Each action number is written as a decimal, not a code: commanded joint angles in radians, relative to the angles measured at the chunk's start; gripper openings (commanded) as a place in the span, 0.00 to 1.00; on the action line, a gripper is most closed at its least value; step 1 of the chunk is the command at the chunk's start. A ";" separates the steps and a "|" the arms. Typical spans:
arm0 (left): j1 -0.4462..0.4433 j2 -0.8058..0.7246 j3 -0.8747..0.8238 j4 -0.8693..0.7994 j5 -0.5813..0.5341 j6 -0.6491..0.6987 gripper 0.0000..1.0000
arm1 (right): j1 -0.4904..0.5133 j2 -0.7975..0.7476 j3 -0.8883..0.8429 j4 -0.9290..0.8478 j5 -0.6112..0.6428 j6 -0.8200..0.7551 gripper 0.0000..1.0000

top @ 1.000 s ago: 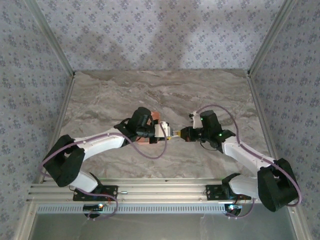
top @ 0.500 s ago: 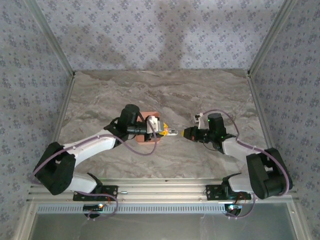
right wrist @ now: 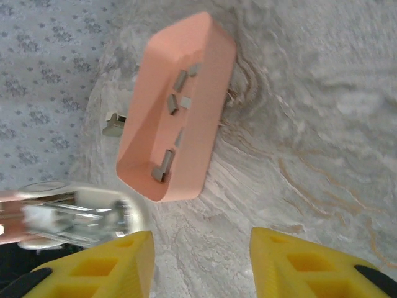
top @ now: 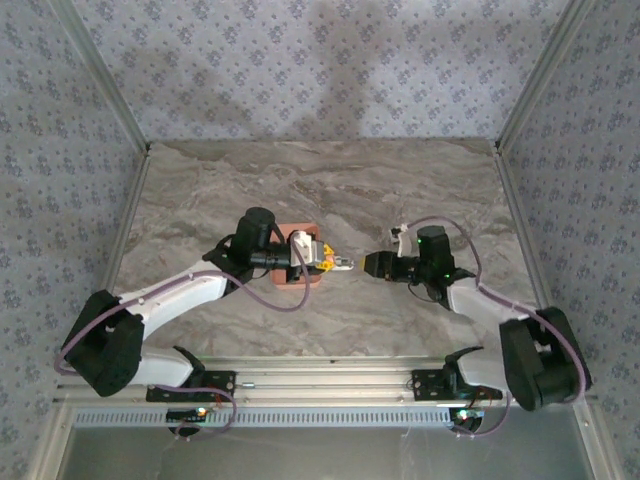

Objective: Load the staples into the stapler

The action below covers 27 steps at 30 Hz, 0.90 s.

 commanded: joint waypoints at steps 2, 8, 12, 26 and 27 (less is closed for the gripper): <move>0.002 -0.017 0.029 -0.015 0.022 0.021 0.19 | 0.044 -0.092 0.078 -0.148 0.110 -0.211 0.46; 0.003 -0.015 0.030 -0.012 0.026 0.020 0.19 | 0.115 -0.111 0.140 -0.206 0.145 -0.275 0.46; 0.002 -0.014 0.030 -0.005 0.042 0.014 0.18 | 0.180 -0.094 0.169 -0.215 0.159 -0.315 0.45; 0.002 -0.011 0.034 0.022 0.060 -0.001 0.19 | 0.188 0.000 0.182 -0.210 0.178 -0.287 0.39; 0.003 -0.011 0.033 0.024 0.062 -0.001 0.18 | 0.187 0.003 0.179 -0.203 0.178 -0.283 0.39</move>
